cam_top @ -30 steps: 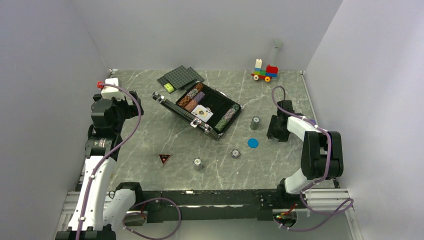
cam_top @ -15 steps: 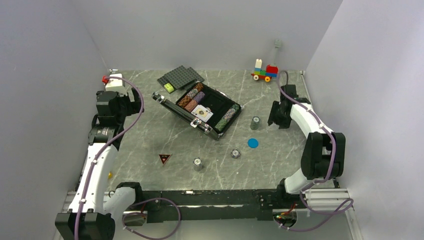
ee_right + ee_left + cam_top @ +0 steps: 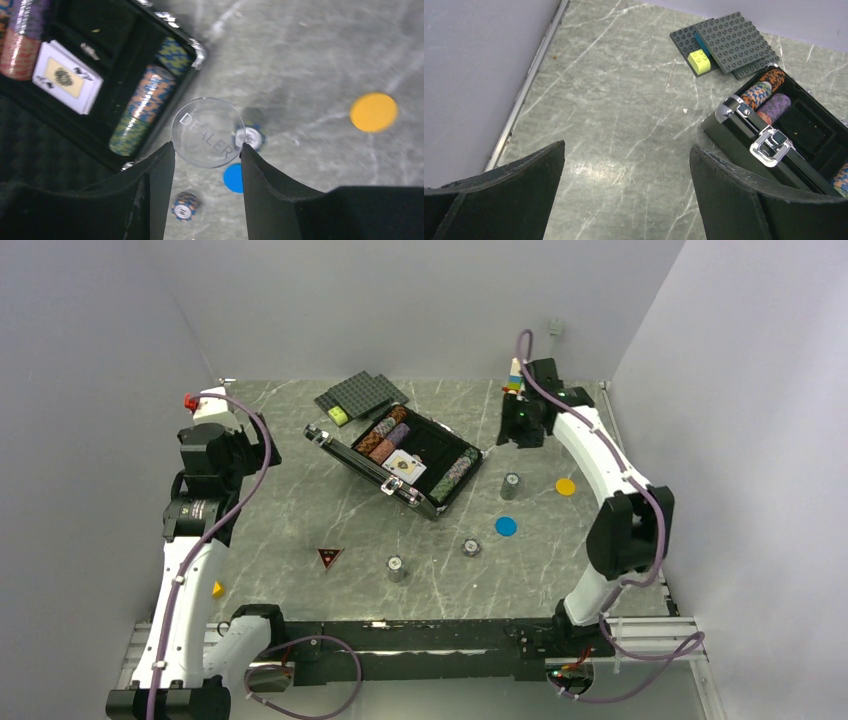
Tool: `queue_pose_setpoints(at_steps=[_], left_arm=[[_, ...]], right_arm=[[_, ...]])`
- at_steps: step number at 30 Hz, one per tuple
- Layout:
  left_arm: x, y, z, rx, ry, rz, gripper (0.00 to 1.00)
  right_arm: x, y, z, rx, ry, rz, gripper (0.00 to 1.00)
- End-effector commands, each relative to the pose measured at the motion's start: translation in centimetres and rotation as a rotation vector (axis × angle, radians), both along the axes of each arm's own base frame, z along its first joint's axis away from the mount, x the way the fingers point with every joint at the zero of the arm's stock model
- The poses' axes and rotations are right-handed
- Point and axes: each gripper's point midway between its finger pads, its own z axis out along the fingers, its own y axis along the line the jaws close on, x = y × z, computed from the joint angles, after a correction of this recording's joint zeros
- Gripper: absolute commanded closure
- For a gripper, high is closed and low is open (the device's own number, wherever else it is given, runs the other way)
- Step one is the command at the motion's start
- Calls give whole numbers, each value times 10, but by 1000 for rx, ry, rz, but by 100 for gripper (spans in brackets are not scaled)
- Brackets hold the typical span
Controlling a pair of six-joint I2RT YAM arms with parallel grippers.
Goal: Pack up texas hold em set
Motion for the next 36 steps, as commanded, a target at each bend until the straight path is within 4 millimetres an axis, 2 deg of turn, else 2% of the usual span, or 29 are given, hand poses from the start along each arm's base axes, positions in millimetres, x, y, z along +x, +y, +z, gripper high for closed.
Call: queue_pose_setpoints(at_steps=[1,3,5,10,14,20,24,28,32,36], left_arm=[[-8,-1,10,-92,-27,46,2],[-5,-3,11,-116,-36,47,2],[-2,-5,9,-135,-31,51,2],[5,-3,7,-149,-24,68,2],[6,-1,6,-140,-14,76,2],[8,-2,5,-113,-3,58,2],[7,-3,6,-92,-7,39,2],[4,-4,3,-104,-9,37,2],[2,-5,0,-115,-5,37,2],[0,-4,-2,-112,1,40,2]], right_arm=[[26,41,-3,45,-10,99,68],[42,60,-3,45,-47,162,68],[58,80,-12,38,-60,225,67],[84,124,-32,44,-80,346,67],[95,152,-48,17,-102,428,67],[100,190,-71,-10,-117,529,66],[99,202,-91,-71,-106,562,65],[105,201,-103,-124,-107,563,64],[117,199,-102,-157,-139,539,61],[126,204,-100,-152,-166,538,60]])
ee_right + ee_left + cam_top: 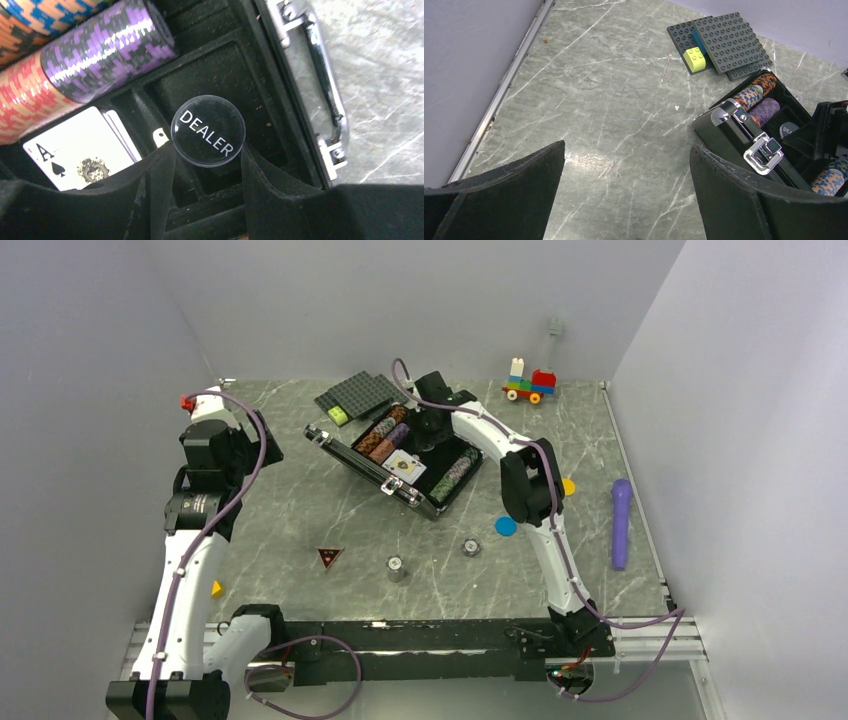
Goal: Pack up texas hold em set
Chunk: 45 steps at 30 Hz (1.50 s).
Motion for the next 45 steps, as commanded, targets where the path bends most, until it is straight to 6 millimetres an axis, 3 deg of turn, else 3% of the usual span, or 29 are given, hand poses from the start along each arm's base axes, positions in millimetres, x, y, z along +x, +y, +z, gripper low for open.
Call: queue_pose_setpoints(at_steps=[1,10,15,17,21,25,27,30,34,37,40,45], left_arm=[[-4,0,10,0,-35,-4,2],[-10,0,7,2,-30,-2,2],[-8,-3,9,-1,-39,-20,2],[-8,-4,11,-2,-45,-26,2],[-7,-5,17,3,-56,-34,2],[-9,-4,19,3,-52,-28,2],[-10,-6,21,6,-61,-46,2],[-11,-6,25,10,-84,-48,2],[-11,-3,24,10,-70,-29,2],[-9,-5,21,3,-59,-34,2],[-7,-8,19,-5,-51,-51,2],[-9,-6,14,-13,-37,-33,2]], right_arm=[[32,6,27,20,-126,-15,60],[37,12,19,29,-119,-13,53],[39,9,25,21,-132,-24,26],[40,11,32,30,-140,-27,17],[43,16,57,68,-168,-31,12],[43,5,99,92,-216,-66,11],[42,-13,121,108,-224,-112,11],[39,-55,149,126,-229,-211,9],[24,-132,158,118,-194,-373,8],[5,-192,149,82,-172,-496,9],[-24,-244,119,60,-103,-610,9],[-56,-308,83,31,-20,-753,16]])
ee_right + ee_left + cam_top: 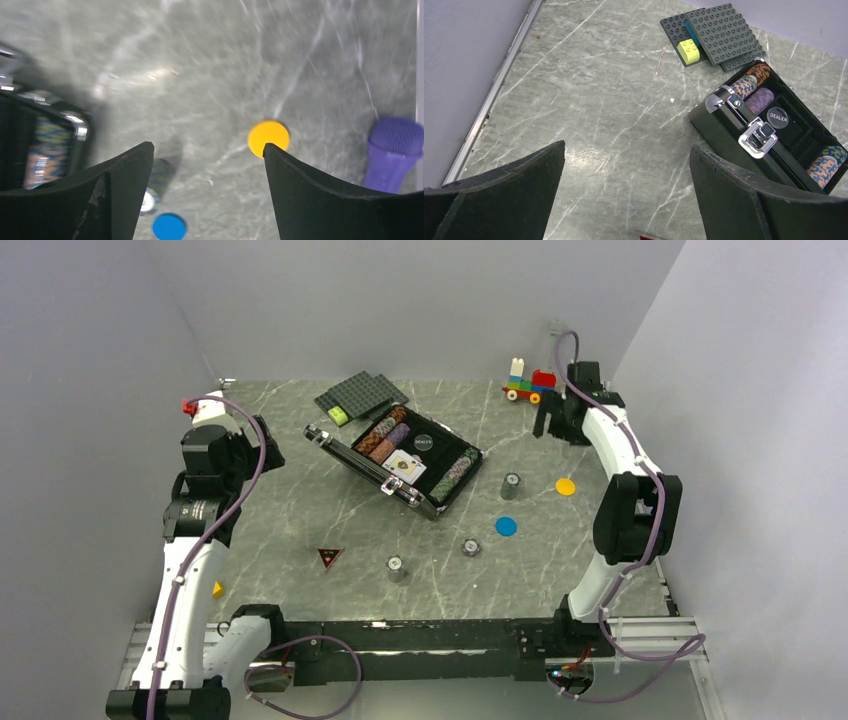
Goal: Pack up texas hold em set
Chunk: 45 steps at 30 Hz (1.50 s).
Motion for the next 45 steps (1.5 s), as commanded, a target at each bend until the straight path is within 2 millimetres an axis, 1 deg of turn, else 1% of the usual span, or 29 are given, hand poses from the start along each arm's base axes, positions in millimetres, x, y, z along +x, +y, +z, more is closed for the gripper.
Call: queue_pose_setpoints(at_steps=[1,2,3,5,8,13,18,21,27,32,37,45], left_arm=[[0,0,12,-12,-34,8,2],[-1,0,11,-18,-33,12,2],[-1,0,10,-24,-33,14,2],[-1,-2,9,-33,-32,10,2],[-2,-2,8,-41,-32,10,2],[-5,-1,1,-47,-17,25,2],[-6,-4,-4,-77,-14,26,2],[-8,-3,-6,-82,-11,34,2],[-10,-1,-9,-81,-4,49,2],[-7,-1,-12,-83,2,48,2],[-4,-2,-12,-85,6,44,2],[-5,-1,-13,-84,5,53,2]], right_arm=[[-23,-28,-35,6,84,-75,20],[-26,-34,-41,-2,107,-82,23],[-30,-41,-46,-13,129,-92,24],[-33,-54,-56,-18,156,-116,25],[-37,-63,-70,18,194,-139,27],[-43,-64,-88,24,260,-137,27],[-54,-68,-110,2,331,-167,27],[-58,-68,-118,3,348,-175,27],[-69,-73,-125,-18,387,-204,28],[-69,-65,-130,30,384,-197,28],[-71,-63,-136,40,393,-197,29],[-80,-65,-143,28,419,-221,32]])
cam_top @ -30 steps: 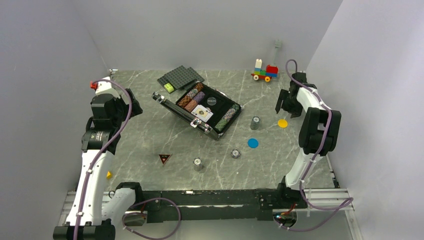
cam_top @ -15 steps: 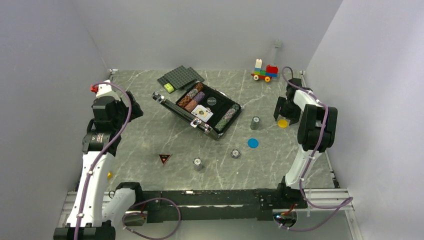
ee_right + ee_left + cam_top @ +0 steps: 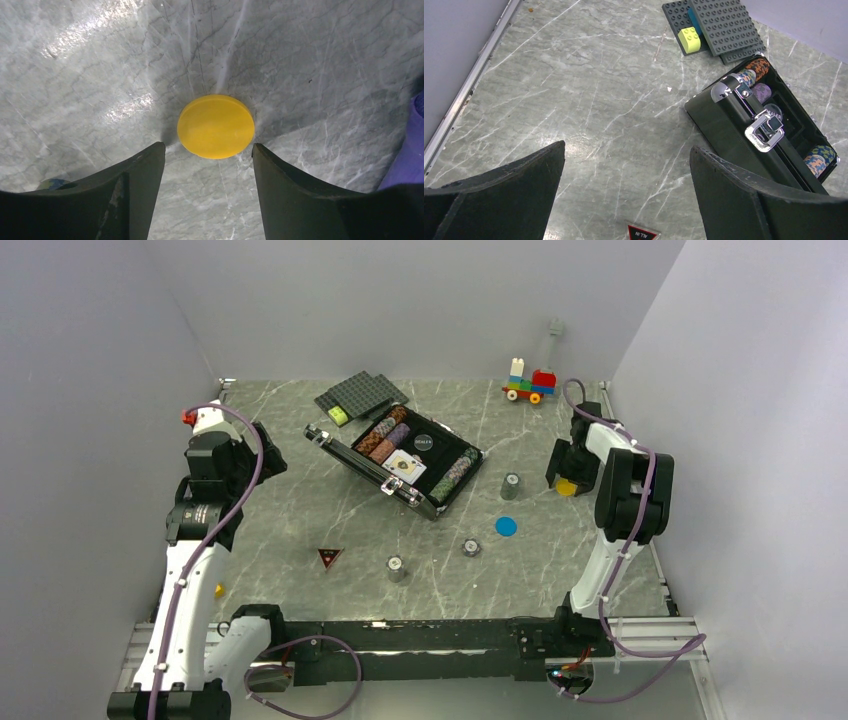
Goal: Pack up texas hold em set
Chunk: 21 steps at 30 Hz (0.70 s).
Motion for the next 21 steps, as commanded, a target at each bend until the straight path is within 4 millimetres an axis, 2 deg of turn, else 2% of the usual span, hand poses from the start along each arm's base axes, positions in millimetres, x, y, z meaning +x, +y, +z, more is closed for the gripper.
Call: queue_pose_setpoints(at_steps=[1,14,18,21], left_arm=[[2,3,7,-2,-33,19,2],[-1,4,11,3,-41,27,2],[-3,5,12,5,-45,31,2],[-4,5,12,4,-47,34,2]], right_arm=[[-5,-3,-5,-10,12,-31,32],[-7,-8,-19,-33,22,-17,37],[-7,-11,-20,-47,23,-16,42],[-9,-13,-21,-51,31,-15,49]])
